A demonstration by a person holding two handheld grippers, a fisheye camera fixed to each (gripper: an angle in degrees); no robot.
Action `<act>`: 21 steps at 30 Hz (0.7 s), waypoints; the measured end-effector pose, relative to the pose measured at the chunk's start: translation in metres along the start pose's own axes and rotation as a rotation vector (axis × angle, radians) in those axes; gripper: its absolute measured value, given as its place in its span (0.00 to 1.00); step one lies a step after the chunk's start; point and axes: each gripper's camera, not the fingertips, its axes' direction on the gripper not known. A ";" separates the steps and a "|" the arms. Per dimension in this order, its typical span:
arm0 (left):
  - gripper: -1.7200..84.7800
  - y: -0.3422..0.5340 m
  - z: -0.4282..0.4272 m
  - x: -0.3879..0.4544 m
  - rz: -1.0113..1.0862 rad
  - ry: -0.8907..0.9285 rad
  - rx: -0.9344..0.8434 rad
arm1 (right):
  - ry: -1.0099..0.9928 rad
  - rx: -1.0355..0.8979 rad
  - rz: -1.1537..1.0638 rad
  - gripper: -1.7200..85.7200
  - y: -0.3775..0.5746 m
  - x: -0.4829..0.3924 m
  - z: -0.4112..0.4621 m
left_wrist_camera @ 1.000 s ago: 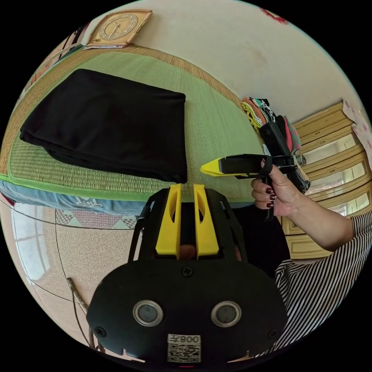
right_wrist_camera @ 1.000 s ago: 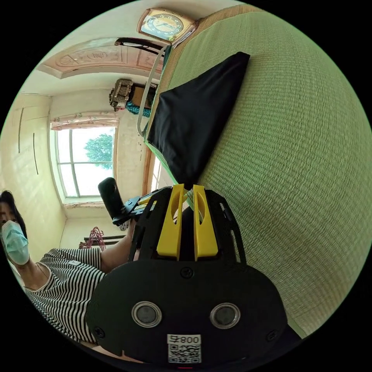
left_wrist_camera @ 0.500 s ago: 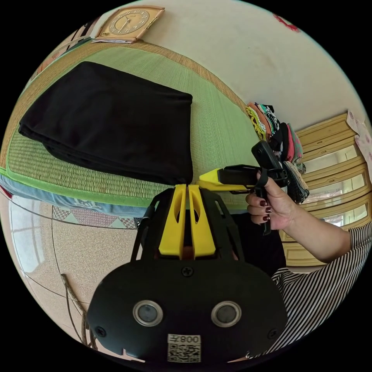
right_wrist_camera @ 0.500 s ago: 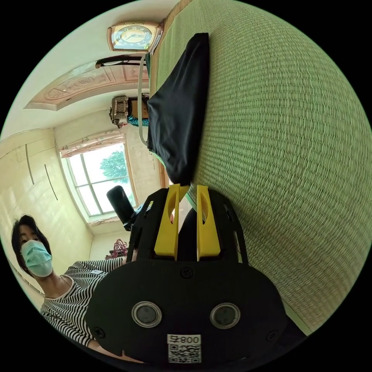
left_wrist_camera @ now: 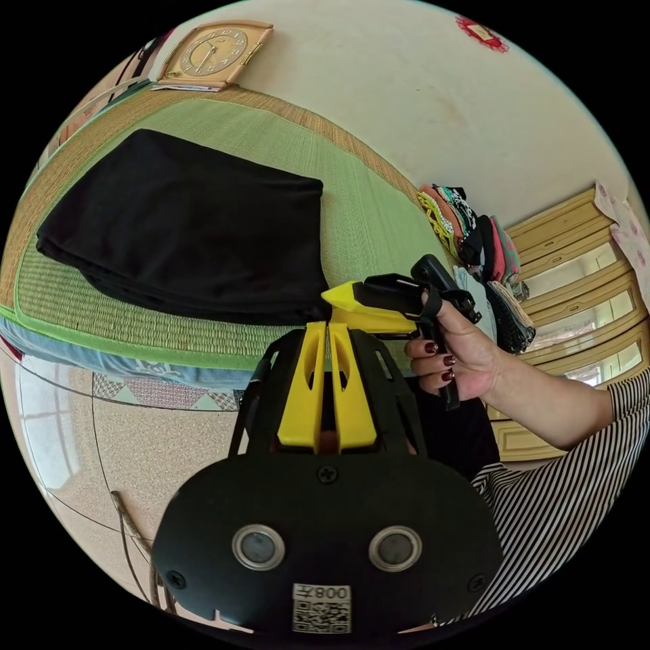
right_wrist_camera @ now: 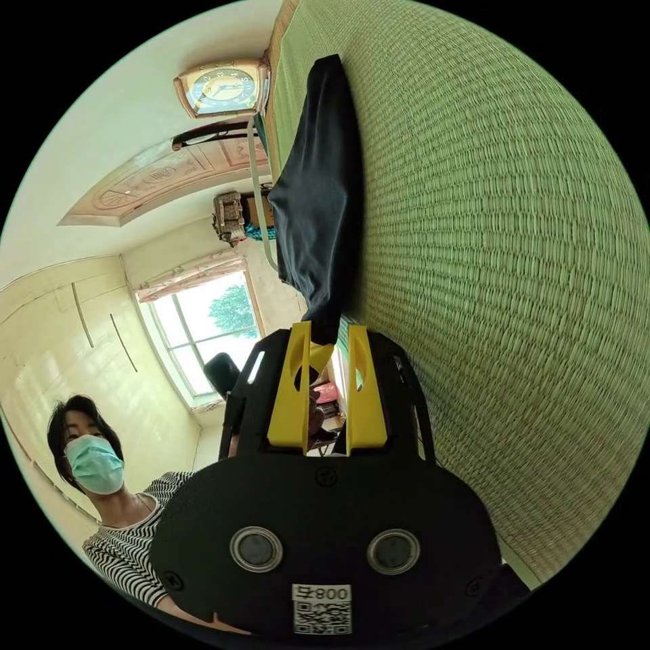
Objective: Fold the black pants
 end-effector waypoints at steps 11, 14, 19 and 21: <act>0.03 0.016 -0.024 -0.040 0.018 0.003 0.016 | -0.029 -0.003 0.018 0.09 0.009 0.003 0.012; 0.03 0.028 -0.038 -0.063 -0.033 0.001 0.046 | -0.047 0.008 -0.006 0.07 0.015 -0.004 0.011; 0.04 0.053 -0.069 -0.127 -0.225 0.136 0.173 | -0.104 0.010 -0.068 0.06 0.018 -0.030 0.011; 0.07 0.066 -0.083 -0.168 -0.348 0.268 0.272 | -0.116 0.005 -0.097 0.06 0.018 -0.042 0.013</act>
